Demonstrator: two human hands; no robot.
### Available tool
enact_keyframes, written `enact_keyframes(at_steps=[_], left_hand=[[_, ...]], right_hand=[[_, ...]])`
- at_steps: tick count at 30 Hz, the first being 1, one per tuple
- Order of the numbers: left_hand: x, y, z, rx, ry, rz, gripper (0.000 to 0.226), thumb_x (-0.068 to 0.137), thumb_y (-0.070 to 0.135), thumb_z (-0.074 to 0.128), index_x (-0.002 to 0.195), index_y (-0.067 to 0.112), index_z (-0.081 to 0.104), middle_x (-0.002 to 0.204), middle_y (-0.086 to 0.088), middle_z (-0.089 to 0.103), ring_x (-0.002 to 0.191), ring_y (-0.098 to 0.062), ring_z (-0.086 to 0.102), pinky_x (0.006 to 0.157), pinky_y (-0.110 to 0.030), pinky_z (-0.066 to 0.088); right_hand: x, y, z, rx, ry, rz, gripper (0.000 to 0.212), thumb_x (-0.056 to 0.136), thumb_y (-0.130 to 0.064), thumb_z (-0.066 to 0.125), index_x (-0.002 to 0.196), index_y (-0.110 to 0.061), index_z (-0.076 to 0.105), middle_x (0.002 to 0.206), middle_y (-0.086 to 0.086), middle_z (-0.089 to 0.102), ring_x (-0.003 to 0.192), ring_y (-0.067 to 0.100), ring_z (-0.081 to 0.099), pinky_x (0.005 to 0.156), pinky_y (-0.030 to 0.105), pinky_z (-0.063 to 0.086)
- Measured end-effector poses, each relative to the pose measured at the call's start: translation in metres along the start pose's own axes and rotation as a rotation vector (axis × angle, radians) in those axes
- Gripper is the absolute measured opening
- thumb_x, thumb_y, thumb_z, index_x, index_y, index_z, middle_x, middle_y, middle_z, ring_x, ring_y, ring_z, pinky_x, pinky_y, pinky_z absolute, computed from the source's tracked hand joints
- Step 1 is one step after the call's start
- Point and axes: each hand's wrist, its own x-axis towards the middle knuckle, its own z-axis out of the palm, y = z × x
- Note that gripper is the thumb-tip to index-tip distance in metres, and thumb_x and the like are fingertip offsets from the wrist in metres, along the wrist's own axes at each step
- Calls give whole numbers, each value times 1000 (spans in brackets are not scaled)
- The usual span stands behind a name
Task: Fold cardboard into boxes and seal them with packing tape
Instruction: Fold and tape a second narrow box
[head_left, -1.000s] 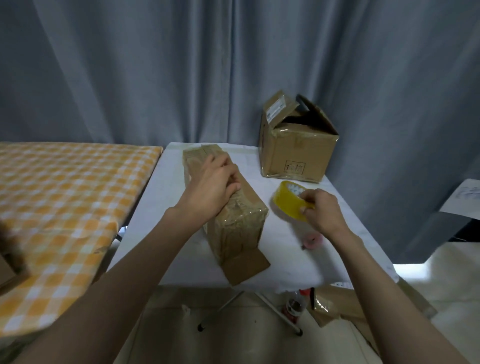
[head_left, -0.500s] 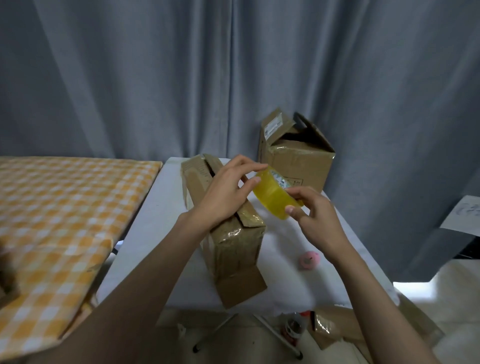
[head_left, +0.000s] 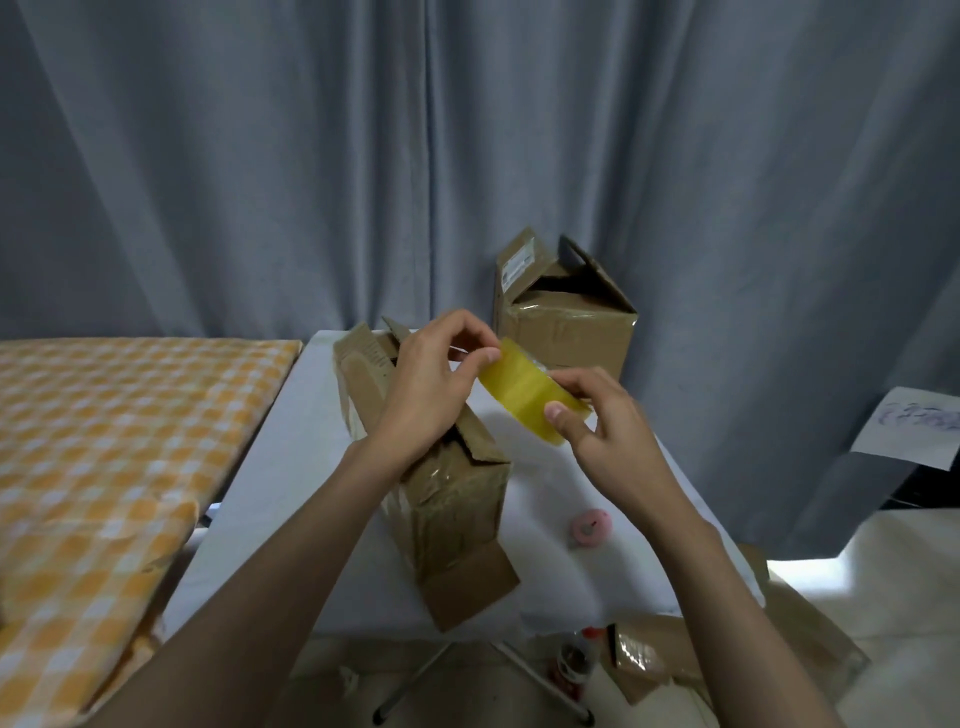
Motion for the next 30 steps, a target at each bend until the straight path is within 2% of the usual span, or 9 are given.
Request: enact_keyframes(at_steps=[2,5,7,12,14,18,22,28,30], left_hand=[[7,6,-2,-18,-1,-10,11,89,11,68,84,20,65,85,11,68,83,-4,64,74,-12,47],[25,21,-9,-11,-48,-26,15,91,10,65,84,22,62,84,9,66,80,-4,62,72,-14,47],[41,32,-18,-16,-85,-41,19,91,7,64,81,23,60,78,10,64,73,-2,60,69,-15,47],[77,49,-51,-52,-183,-97,19,89,-2,66,80,15,63,69,-2,65,62,-12,64,64,-27,51],[87,51,-66,-37,-192,-122,20,88,-3,67,78,15,64,69,-8,64,60,-14,63,63,-27,51],[98,49,-95,85,-266,-145,19,87,-5,68,78,12,66,64,-4,61,56,-12,60,61,-23,51],[100,41,-105,193,-279,-168,13,86,-7,68,81,5,66,63,-2,59,60,-21,60,66,-28,50],[112,22,-121,342,-163,-148,6,86,-2,68,85,3,69,71,-5,63,62,-13,58,60,-12,41],[117,15,-124,387,-120,-136,6,86,-1,66,87,3,71,76,-5,64,71,-15,57,65,-17,39]], right_hand=[[2,-6,-4,3,10,-15,21,97,-19,61,118,-18,63,112,-2,60,104,11,54,86,22,42],[8,-15,-11,84,43,-7,12,98,-25,60,109,-23,63,104,-6,64,96,5,57,77,11,41],[15,-22,-18,173,53,18,10,99,-29,60,105,-23,65,97,-8,67,92,6,61,76,15,45],[36,-48,-34,258,-7,72,31,98,-41,59,87,-12,62,74,-1,58,71,17,54,69,37,44],[44,-60,-37,262,-5,88,40,96,-47,60,79,-11,57,68,-2,49,66,13,46,65,36,38],[49,-78,-36,290,26,172,46,87,-59,65,67,-19,54,63,-7,52,62,9,50,62,31,40],[49,-96,-23,340,-117,266,62,71,-59,57,93,-1,61,78,-1,50,73,12,47,69,35,37],[57,-106,6,393,-141,340,41,87,-55,63,100,-16,69,92,1,71,85,15,66,71,31,49],[59,-106,19,408,-118,371,44,88,-58,64,96,-15,72,89,3,74,84,17,69,72,31,52]])
